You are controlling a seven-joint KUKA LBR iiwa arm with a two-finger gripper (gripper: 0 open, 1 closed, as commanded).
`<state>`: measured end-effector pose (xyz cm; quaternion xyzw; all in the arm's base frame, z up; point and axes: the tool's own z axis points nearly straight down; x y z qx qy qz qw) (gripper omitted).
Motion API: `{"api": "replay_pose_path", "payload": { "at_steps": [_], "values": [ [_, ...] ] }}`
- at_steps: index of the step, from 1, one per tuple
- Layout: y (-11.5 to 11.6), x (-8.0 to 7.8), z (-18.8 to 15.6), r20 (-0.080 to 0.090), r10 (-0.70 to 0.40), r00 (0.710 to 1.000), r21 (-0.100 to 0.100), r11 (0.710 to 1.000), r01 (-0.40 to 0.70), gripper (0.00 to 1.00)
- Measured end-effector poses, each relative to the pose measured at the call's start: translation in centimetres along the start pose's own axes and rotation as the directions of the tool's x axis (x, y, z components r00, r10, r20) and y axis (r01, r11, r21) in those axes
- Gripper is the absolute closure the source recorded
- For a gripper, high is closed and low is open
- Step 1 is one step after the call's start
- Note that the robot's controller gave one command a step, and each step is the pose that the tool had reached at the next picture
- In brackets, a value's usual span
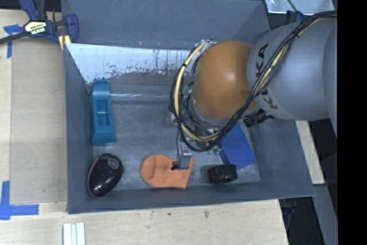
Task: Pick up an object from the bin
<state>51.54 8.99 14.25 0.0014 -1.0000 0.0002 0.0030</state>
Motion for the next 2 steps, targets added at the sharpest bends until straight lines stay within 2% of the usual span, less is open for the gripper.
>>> {"api": "replay_pose_path", "payload": {
  "at_steps": [1,2],
  "values": [
    [0.0,-0.2,-0.5,0.008,0.003,1.0,-0.001,1.0,-0.003,0.0],
    [0.1,-1.2,2.7,0.014,-0.068,0.998,0.0,0.998,0.068,0.0]
  ]
}}
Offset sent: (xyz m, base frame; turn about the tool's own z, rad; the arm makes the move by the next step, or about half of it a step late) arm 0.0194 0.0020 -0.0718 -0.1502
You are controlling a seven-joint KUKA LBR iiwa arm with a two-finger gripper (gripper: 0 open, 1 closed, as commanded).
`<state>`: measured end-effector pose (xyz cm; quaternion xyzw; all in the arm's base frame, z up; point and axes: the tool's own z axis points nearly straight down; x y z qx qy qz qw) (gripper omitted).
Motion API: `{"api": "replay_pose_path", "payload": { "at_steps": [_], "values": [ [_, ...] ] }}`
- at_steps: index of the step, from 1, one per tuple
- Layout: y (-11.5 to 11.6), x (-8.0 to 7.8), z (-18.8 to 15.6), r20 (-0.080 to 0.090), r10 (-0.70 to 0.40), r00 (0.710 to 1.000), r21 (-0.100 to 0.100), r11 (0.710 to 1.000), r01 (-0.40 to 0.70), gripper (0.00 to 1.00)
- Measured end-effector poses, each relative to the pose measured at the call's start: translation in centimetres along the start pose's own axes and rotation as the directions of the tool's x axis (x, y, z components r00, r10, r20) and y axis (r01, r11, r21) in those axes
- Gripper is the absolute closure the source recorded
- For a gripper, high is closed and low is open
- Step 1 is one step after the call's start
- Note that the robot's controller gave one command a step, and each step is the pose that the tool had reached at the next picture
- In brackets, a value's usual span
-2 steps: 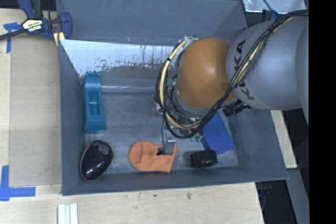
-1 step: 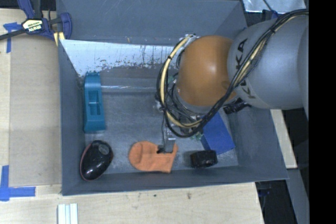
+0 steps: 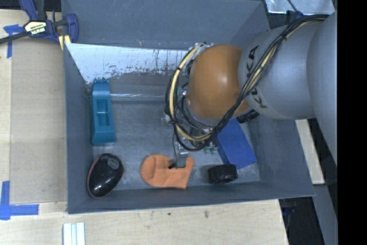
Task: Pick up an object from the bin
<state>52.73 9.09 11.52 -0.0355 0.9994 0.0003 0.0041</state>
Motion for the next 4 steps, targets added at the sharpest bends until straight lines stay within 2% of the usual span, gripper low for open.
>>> {"api": "replay_pose_path", "payload": {
  "at_steps": [1,2,3,4],
  "values": [
    [1.7,0.3,3.3,-0.008,-0.224,0.974,-0.001,0.975,0.224,0.0],
    [3.5,3.0,4.4,-0.005,-0.23,0.973,-0.002,0.973,0.23,1.0],
    [3.5,3.0,4.4,-0.005,-0.23,0.973,-0.003,0.973,0.23,1.0],
    [3.4,3.3,-0.8,-0.013,-0.239,0.971,-0.002,0.971,0.239,1.0]
  ]
}}
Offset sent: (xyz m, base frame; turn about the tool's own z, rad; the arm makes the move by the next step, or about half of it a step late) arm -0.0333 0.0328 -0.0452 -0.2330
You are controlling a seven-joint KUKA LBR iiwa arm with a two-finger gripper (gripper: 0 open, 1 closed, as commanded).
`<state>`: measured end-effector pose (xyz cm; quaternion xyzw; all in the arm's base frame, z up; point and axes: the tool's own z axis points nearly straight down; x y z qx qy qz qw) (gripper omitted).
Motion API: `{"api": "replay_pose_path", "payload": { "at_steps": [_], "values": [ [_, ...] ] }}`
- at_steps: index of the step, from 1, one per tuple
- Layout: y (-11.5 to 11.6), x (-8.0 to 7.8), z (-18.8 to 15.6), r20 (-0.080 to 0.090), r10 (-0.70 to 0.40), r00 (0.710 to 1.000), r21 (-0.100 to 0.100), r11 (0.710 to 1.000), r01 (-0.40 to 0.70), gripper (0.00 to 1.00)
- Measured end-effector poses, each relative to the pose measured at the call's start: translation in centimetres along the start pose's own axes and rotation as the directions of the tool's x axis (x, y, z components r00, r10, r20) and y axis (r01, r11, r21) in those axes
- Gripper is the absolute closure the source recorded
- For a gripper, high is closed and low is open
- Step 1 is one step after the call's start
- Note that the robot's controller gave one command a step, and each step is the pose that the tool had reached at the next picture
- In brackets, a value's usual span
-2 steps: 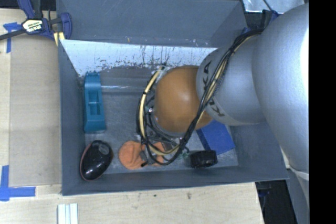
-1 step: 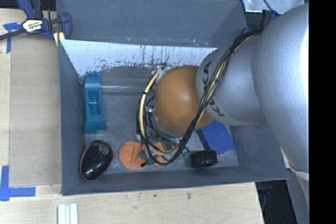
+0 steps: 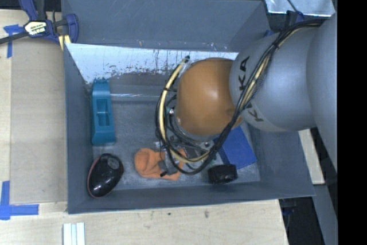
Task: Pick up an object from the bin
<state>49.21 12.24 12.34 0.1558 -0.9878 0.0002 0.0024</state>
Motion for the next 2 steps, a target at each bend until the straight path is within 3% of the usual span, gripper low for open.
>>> {"api": "replay_pose_path", "payload": {
  "at_steps": [1,2],
  "values": [
    [0.5,-0.5,-6.1,0.003,0.008,1.0,0.0,1.0,-0.008,1.0],
    [1.4,-4.4,-4.8,0.023,-0.012,1.0,0.002,1.0,0.012,1.0]
  ]
}}
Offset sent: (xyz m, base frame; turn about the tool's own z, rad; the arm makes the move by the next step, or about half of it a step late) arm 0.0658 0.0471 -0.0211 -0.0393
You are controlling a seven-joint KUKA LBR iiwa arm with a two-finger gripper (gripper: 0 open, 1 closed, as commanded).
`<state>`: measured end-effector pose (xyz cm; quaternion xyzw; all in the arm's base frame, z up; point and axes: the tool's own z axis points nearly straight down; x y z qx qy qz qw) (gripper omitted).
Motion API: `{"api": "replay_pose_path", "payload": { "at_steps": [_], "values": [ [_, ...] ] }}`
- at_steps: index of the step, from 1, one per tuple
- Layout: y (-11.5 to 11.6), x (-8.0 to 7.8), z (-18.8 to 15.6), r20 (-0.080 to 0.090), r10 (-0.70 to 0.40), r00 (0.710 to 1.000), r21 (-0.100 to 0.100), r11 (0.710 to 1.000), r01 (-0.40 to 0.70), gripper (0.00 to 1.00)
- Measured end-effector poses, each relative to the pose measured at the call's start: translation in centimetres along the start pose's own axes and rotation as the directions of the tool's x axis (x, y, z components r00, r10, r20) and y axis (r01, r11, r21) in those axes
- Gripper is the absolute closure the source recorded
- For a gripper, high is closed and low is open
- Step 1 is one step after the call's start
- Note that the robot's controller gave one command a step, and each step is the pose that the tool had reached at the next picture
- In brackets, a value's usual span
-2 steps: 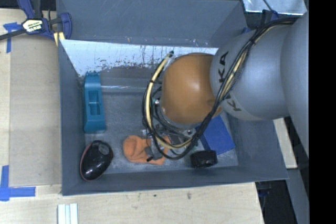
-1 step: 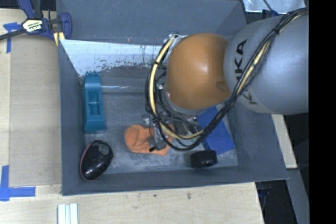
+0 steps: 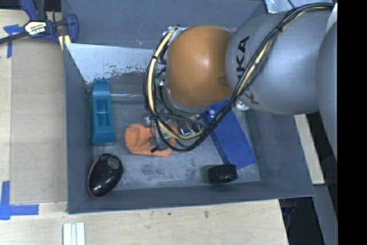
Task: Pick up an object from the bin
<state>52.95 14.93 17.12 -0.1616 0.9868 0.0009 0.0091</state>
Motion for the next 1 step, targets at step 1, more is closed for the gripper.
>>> {"api": "replay_pose_path", "payload": {
  "at_steps": [1],
  "values": [
    [1.89,0.17,-0.73,-0.031,-0.009,0.999,-0.002,1.0,0.009,1.0]
  ]
}}
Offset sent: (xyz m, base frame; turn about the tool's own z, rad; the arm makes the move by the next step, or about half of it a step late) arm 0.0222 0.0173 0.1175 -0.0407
